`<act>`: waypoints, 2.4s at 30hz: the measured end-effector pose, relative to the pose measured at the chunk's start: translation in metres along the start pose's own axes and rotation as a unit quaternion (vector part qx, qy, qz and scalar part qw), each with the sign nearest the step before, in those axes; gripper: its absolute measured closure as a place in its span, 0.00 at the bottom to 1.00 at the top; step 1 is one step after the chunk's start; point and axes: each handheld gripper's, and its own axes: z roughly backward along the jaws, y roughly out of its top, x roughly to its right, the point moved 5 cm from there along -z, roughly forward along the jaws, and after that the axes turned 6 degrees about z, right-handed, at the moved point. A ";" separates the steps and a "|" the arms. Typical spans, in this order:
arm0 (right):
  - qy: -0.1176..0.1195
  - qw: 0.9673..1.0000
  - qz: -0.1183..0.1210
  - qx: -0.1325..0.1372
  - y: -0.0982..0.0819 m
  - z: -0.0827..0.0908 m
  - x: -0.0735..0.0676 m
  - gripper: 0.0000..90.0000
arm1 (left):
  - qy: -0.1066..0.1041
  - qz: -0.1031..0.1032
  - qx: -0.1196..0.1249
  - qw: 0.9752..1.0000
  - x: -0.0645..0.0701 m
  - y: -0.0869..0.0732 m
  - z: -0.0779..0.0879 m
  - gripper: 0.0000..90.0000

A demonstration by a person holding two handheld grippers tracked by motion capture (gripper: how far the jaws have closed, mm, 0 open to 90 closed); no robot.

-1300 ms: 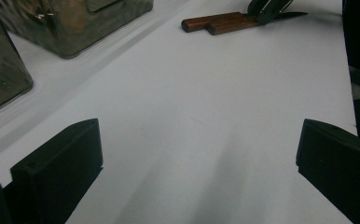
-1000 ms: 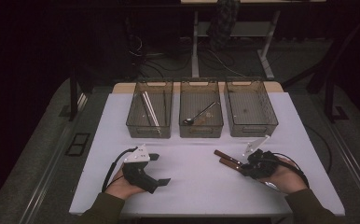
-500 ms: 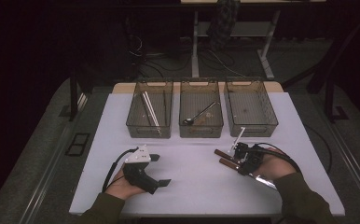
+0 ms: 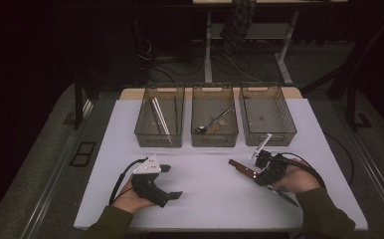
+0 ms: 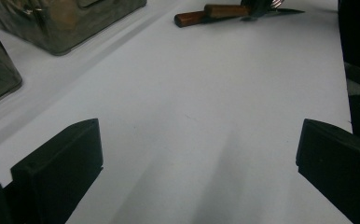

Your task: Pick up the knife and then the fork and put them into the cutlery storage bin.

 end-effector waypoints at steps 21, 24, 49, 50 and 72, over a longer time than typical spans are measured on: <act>-0.001 0.967 -0.080 0.240 -0.021 0.058 0.020 0.85 | -0.003 0.004 0.013 1.000 0.001 0.001 0.002 0.00; -0.004 0.962 -0.081 0.261 -0.021 0.065 0.022 0.85 | -0.004 0.008 0.017 1.000 0.000 0.001 0.002 0.00; -0.079 0.918 -0.126 0.368 -0.003 0.130 0.067 0.85 | 0.001 0.008 0.007 1.000 -0.001 -0.005 0.007 0.00; -0.084 0.916 -0.130 0.369 -0.001 0.132 0.070 0.85 | 0.001 0.011 0.008 1.000 -0.001 -0.005 0.007 0.00; -0.204 0.887 -0.175 0.376 0.034 0.159 0.145 0.85 | -0.006 0.008 0.014 1.000 0.001 -0.004 0.007 0.00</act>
